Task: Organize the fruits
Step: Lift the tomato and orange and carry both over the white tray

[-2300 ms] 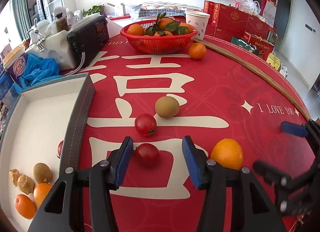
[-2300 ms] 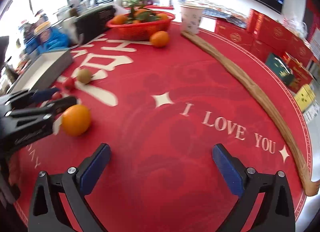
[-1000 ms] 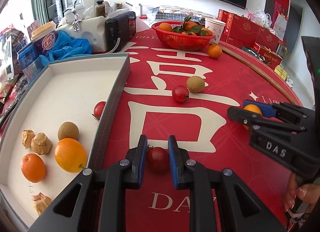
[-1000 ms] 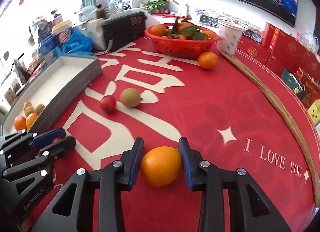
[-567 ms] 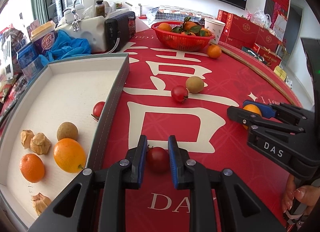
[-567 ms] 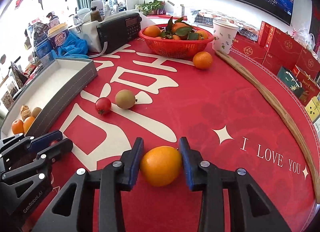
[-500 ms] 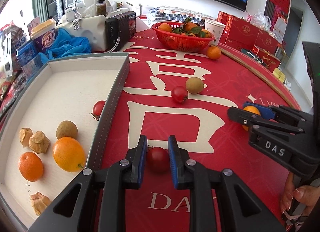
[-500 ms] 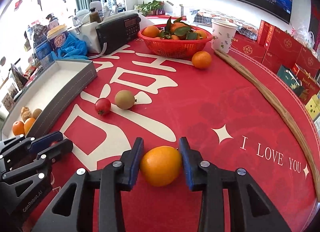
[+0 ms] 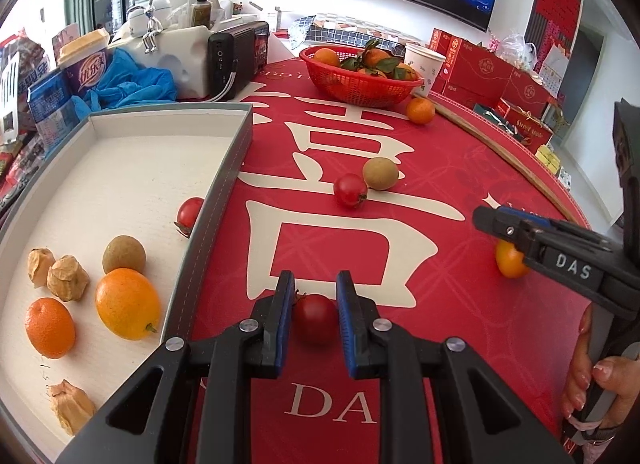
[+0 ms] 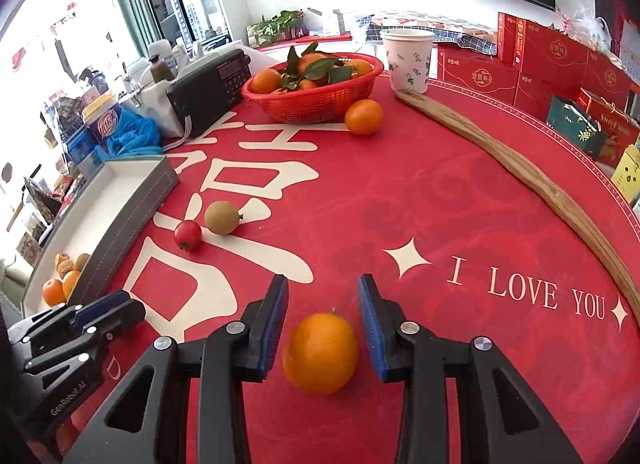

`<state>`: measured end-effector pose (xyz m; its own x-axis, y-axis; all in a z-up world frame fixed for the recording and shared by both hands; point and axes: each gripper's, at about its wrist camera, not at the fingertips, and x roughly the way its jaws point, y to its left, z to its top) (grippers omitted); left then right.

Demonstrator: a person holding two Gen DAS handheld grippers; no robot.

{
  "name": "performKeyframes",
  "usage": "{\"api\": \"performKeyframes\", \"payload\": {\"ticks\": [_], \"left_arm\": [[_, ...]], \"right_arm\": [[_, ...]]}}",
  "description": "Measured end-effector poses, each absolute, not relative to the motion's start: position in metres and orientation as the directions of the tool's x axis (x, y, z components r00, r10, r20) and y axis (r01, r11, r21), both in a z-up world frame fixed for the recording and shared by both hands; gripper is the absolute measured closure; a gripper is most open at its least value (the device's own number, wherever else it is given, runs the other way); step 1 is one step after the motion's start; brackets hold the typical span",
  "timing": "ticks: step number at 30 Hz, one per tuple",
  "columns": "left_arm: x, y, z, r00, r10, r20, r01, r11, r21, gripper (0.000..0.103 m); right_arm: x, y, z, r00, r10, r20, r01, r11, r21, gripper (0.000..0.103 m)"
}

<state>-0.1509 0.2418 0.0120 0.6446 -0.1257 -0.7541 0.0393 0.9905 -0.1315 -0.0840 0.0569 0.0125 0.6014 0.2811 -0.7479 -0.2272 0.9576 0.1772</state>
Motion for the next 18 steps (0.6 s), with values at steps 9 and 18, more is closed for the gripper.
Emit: {"api": "performKeyframes", "payload": {"ticks": [9, 18], "left_arm": [[-0.152, 0.236, 0.012, 0.642, -0.107, -0.759, 0.052, 0.994, -0.096, 0.080], [-0.151, 0.237, 0.012, 0.642, -0.101, -0.760, 0.053, 0.995, -0.088, 0.079]], "right_arm": [[-0.095, 0.066, 0.010, 0.589, 0.268, -0.763, -0.292, 0.950, 0.108, 0.022], [-0.095, 0.054, 0.005, 0.599, 0.219, -0.771, -0.257, 0.963, 0.074, 0.054]]}}
